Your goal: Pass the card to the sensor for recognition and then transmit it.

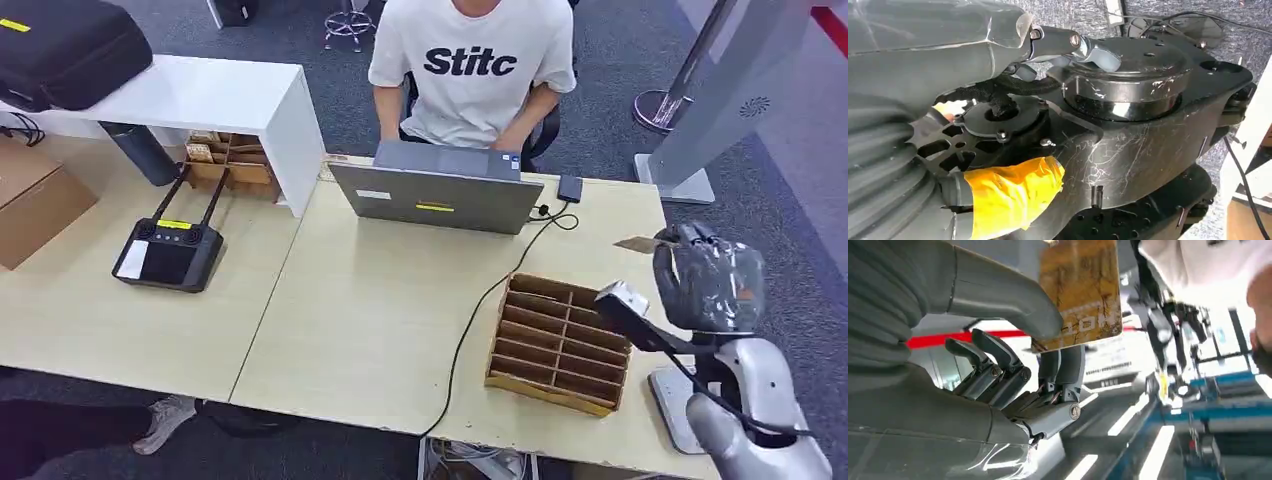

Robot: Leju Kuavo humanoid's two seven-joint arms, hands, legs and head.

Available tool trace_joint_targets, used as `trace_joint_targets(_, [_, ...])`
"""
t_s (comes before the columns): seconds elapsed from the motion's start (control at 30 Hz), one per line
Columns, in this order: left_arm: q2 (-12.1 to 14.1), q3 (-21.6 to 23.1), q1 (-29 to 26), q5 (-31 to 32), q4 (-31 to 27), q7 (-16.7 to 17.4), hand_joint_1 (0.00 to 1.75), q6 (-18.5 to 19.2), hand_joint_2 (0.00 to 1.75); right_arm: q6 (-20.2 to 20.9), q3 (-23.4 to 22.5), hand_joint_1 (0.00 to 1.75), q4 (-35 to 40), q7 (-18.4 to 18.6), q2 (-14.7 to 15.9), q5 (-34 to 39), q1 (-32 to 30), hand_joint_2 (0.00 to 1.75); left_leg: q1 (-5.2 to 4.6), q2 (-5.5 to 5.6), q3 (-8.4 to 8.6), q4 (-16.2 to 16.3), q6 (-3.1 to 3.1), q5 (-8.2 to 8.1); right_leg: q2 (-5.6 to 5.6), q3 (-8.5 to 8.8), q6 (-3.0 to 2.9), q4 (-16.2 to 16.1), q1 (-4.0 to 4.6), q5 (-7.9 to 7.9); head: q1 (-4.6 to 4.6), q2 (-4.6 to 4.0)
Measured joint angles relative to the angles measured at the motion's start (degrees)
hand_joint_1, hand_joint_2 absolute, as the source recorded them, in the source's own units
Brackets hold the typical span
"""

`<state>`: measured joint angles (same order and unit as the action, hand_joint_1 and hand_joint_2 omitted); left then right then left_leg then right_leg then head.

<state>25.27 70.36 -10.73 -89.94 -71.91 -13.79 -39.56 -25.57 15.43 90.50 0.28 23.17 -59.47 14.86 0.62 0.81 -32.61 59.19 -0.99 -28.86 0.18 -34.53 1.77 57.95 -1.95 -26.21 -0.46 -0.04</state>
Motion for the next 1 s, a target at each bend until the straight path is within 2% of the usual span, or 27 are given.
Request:
trace_joint_targets(0.23, [-0.3, 0.0, 0.0, 0.0, 0.0, -0.1, 0.00, 0.0, 1.75, -3.7, -2.2, 1.75, 6.2, -3.1, -0.1, 3.7, -0.2, 1.75, 0.00, 0.00, -0.04, 0.0, 0.00, -0.01, 0.00, 0.00, 0.00, 0.0, -0.01, 0.00, 0.00, 0.00])
trace_joint_targets(0.3, [-0.4, 0.0, 0.1, 0.0, 0.1, 0.0, 0.00, 0.3, 1.75, -1.5, -2.1, 1.75, 8.1, -4.1, -0.7, 5.7, 0.4, 1.75, 0.00, -0.01, -0.07, 0.0, -0.01, -0.02, 0.03, -0.01, 0.00, 0.0, -0.01, 0.00, 0.00, 0.00])
trace_joint_targets(0.4, [-0.4, 0.5, 1.0, 0.4, 1.1, 0.9, 0.00, 2.3, 1.75, 4.6, -0.4, 1.75, 7.1, -3.6, -2.1, 7.8, 5.3, 1.75, -0.01, -0.15, -0.03, 0.0, -0.03, 0.00, 0.17, -0.05, -0.04, 0.0, -0.03, 0.04, -0.04, 0.00])
trace_joint_targets(0.57, [-0.3, 1.3, 2.0, 0.5, 3.2, 1.1, 0.00, 4.6, 1.75, 6.4, 2.1, 1.75, 3.9, -3.4, -3.5, 9.2, 11.6, 1.75, 0.00, 0.13, -0.04, 0.0, -0.04, 0.17, -0.11, 0.06, -0.04, 0.0, -0.01, 0.07, 0.02, 0.00])
trace_joint_targets(0.6, [-0.3, 1.5, 2.2, 0.8, 3.6, 1.1, 0.00, 5.1, 1.75, 8.1, 2.7, 1.75, 3.2, -3.3, -3.7, 10.1, 12.6, 1.75, 0.00, 0.12, -0.09, 0.0, -0.04, 0.17, -0.09, 0.07, -0.03, 0.1, -0.01, 0.09, 0.00, 0.00])
trace_joint_targets(0.7, [-0.3, 3.0, 3.8, 2.4, 6.6, 2.3, 0.00, 9.0, 1.75, 14.1, 5.8, 1.75, -3.8, -1.1, -5.2, 10.7, 20.2, 1.75, -0.01, -0.14, -0.05, 0.0, -0.07, 0.18, 0.20, -0.08, -0.08, 0.1, -0.11, 0.20, 0.00, 0.00])
trace_joint_targets(0.8, [-1.4, 4.2, 6.0, 4.0, 12.6, 3.6, 0.00, 15.1, 1.75, 17.9, 10.1, 1.75, -15.9, 2.0, -8.2, 9.9, 31.4, 1.75, -0.04, -0.17, 0.03, 0.0, -0.13, 0.30, 0.28, -0.08, -0.11, 0.1, -0.08, 0.27, -0.11, 0.00])
trace_joint_targets(0.87, [-2.4, 4.5, 7.0, 4.6, 16.3, 4.1, 0.00, 17.5, 1.75, 19.3, 12.5, 1.75, -23.0, 2.6, -10.0, 9.5, 36.9, 1.75, -0.03, 0.01, -0.01, 0.0, -0.12, 0.40, 0.08, -0.06, -0.11, 0.1, -0.06, 0.27, -0.07, 0.00])
trace_joint_targets(1.0, [-4.0, 5.2, 7.9, 5.1, 20.2, 5.2, 0.00, 18.3, 1.75, 20.7, 16.3, 1.75, -33.0, 3.3, -12.7, 8.6, 42.9, 1.75, -0.01, 0.15, -0.07, 0.0, -0.15, 0.42, -0.07, -0.06, -0.11, 0.1, -0.03, 0.27, -0.04, 0.00])
